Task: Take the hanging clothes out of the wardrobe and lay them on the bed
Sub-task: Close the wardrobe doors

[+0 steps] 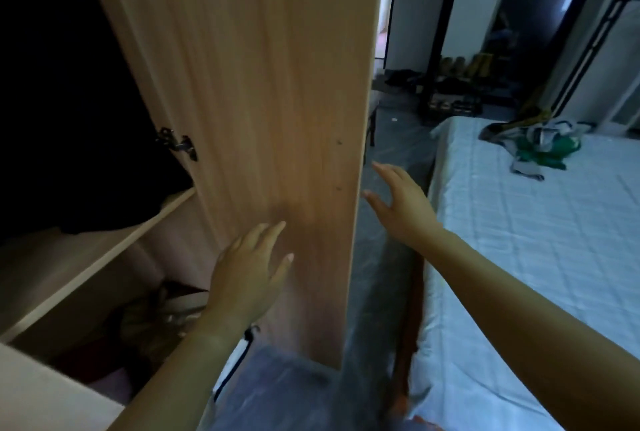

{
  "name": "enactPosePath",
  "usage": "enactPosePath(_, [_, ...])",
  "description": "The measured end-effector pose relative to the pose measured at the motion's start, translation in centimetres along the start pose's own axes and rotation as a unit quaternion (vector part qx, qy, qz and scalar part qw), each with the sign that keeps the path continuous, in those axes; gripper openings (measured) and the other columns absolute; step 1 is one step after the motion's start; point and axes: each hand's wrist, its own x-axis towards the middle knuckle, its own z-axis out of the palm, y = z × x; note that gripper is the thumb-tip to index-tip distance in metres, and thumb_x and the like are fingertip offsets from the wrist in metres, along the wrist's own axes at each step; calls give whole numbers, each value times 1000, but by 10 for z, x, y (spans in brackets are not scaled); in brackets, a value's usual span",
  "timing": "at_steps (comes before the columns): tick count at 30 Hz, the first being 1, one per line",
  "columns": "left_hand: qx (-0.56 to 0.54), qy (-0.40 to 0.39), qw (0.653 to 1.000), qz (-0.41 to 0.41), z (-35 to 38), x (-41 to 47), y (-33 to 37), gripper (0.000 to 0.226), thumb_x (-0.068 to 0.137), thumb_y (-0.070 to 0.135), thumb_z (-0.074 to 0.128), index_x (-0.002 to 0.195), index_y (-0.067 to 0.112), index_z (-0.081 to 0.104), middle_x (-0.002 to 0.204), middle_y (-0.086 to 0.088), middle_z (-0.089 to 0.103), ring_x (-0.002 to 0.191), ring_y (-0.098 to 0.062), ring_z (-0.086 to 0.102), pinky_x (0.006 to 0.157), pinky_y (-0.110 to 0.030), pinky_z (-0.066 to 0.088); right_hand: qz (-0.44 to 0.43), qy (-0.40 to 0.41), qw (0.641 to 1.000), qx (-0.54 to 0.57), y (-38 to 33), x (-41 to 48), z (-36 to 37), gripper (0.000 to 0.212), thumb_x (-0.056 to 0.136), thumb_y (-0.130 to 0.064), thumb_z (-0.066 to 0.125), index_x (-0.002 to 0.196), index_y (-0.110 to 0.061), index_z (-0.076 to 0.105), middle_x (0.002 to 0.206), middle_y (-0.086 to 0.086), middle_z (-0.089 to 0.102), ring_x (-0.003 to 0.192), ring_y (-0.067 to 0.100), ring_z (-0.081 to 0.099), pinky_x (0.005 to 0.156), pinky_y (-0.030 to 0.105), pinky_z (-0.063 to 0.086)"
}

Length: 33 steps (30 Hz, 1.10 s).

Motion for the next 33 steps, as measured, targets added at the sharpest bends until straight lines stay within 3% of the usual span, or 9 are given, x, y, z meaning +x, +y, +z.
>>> enactPosePath(5, [1, 0, 998, -62, 32, 26, 35, 78, 77, 66, 18, 141, 27, 40, 142, -4, 45, 129, -23, 42, 104, -40, 37, -44, -52, 993, 96, 21, 73, -10, 54, 93, -31, 55, 142, -17, 37, 139, 2, 46, 121, 14, 48, 100, 28, 41])
enactPosePath(7, [0, 17, 996, -91, 41, 30, 46, 78, 77, 65, 20, 140, 25, 43, 142, -4, 47, 127, -24, 45, 102, -40, 39, -100, -62, 983, 143, 23, 89, -8, 37, 93, -26, 56, 125, -10, 52, 120, 4, 60, 106, 12, 56, 93, 34, 48])
enactPosePath(10, [2, 30, 991, -132, 47, 32, 56, 76, 78, 65, 21, 140, 25, 42, 143, -2, 45, 127, -22, 45, 101, -36, 39, -148, -66, 967, 195, 32, 95, -2, 24, 92, -23, 57, 109, -6, 58, 99, 2, 67, 92, 12, 62, 84, 34, 52])
enactPosePath(16, [-10, 94, 977, -193, 41, 15, 73, 63, 84, 59, 36, 136, 26, 46, 137, 3, 49, 121, -20, 49, 89, -32, 45, -270, -89, 941, 186, 31, 87, 0, 40, 91, -39, 52, 115, -7, 58, 102, 6, 66, 90, 18, 63, 78, 37, 53])
enactPosePath(21, [-4, 143, 966, -216, 25, -8, 77, 61, 83, 60, 37, 132, 26, 49, 130, 5, 51, 115, -17, 50, 84, -28, 43, -394, -90, 890, 213, -5, 59, 5, 21, 92, -20, 55, 99, -1, 61, 83, 4, 63, 72, 15, 57, 64, 31, 49])
enactPosePath(23, [3, 160, 960, -228, 16, -21, 74, 63, 81, 66, 35, 130, 29, 48, 126, 8, 53, 111, -14, 51, 82, -27, 45, -427, -102, 865, 245, -26, 49, 15, 27, 91, -17, 57, 113, -3, 62, 101, 8, 66, 90, 13, 59, 82, 20, 48])
enactPosePath(25, [5, 182, 950, -254, 5, -36, 69, 62, 80, 71, 35, 128, 32, 47, 121, 11, 53, 104, -8, 51, 77, -25, 47, -456, -112, 842, 266, -48, 41, 31, 41, 90, -19, 59, 126, -2, 56, 126, 12, 60, 114, 15, 54, 100, 19, 40])
enactPosePath(30, [17, 235, 921, -311, -19, -76, 44, 63, 78, 67, 41, 123, 24, 53, 114, 7, 60, 101, -14, 59, 78, -37, 54, -481, -171, 804, 306, -103, 24, 74, 57, 86, -16, 65, 138, -9, 43, 138, 14, 49, 125, 22, 49, 106, 28, 36])
enactPosePath(33, [33, 258, 900, -350, -33, -94, 17, 64, 77, 66, 43, 123, 23, 53, 108, 6, 62, 93, -13, 61, 74, -36, 55, -488, -181, 800, 299, -142, 22, 98, 66, 87, -23, 65, 144, -16, 33, 147, 10, 39, 131, 21, 42, 104, 39, 41])
